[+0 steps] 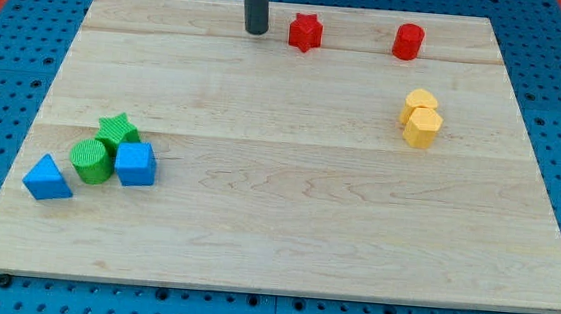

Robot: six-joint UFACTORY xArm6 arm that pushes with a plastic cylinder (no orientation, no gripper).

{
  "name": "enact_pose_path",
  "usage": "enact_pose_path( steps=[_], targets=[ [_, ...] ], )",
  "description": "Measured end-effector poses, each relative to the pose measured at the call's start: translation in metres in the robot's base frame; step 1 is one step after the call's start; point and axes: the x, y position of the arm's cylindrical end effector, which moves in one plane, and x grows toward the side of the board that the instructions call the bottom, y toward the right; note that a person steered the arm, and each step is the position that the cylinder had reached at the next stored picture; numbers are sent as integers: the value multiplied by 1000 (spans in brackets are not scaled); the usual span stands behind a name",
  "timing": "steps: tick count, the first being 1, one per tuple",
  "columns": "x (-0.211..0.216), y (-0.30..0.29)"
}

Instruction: Push the red star to the left of the yellow heart

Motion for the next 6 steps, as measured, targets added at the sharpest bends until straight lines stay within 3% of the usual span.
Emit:
enact_pose_path(
  steps=[1, 2, 5, 6],
  targets=[
    [-12, 41],
    [28, 81],
    [146, 116],
    [143, 102]
  ],
)
